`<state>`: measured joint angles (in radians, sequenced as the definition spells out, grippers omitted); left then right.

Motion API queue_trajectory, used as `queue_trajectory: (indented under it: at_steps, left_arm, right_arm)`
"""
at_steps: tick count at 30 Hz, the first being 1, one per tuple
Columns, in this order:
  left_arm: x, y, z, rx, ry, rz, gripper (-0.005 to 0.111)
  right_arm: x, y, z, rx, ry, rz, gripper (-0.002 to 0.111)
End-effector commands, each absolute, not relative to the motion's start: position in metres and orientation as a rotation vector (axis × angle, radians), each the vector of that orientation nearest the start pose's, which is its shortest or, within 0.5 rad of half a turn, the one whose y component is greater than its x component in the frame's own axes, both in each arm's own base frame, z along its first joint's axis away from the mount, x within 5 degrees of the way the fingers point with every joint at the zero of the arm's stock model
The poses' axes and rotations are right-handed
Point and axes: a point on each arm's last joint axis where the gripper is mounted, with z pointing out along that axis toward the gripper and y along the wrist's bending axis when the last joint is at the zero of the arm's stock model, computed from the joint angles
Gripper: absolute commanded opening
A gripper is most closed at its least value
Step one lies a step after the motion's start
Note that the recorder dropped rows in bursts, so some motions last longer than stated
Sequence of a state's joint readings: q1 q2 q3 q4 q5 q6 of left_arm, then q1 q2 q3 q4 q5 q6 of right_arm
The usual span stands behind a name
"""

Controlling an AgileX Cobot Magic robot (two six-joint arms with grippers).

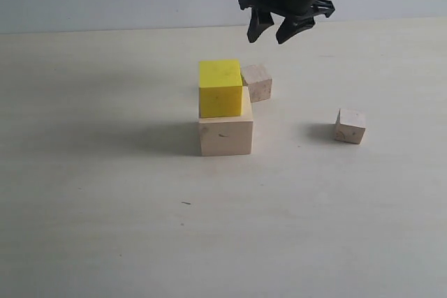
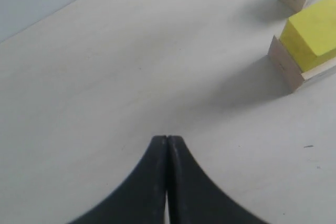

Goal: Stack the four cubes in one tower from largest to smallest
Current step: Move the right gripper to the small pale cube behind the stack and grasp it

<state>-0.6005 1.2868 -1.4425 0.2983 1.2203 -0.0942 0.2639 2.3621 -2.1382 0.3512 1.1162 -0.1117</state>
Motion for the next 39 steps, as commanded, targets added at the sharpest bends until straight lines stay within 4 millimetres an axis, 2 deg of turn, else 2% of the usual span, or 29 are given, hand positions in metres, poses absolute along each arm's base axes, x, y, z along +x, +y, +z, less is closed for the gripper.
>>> queue_trajectory:
  at_steps: [1,15,20,23,27,39]
  left_arm:
    - [0.212,-0.115,0.419,0.615,2.395,0.073,0.000]
    - [0.202,-0.109,0.427,0.611,2.364,0.051,0.000]
    - [0.202,-0.111,0.426,0.630,2.369,0.029,0.000]
    - [0.202,-0.111,0.426,0.630,2.369,0.029,0.000]
    - [0.202,-0.111,0.426,0.641,2.366,0.033,0.000]
    - [0.202,-0.111,0.426,0.664,2.360,0.042,0.000]
  right_arm:
    - [0.488,0.166,0.195,-0.398,2.734,0.579,0.062]
    - [0.493,0.171,0.170,-0.409,2.750,0.573,0.062]
    - [0.490,0.184,0.168,-0.468,2.726,0.562,0.062]
    - [0.489,0.192,0.167,-0.534,2.702,0.481,0.062]
    - [0.490,0.188,0.165,-0.532,2.715,0.353,0.062]
    - [0.489,0.187,0.164,-0.523,2.734,0.346,0.062]
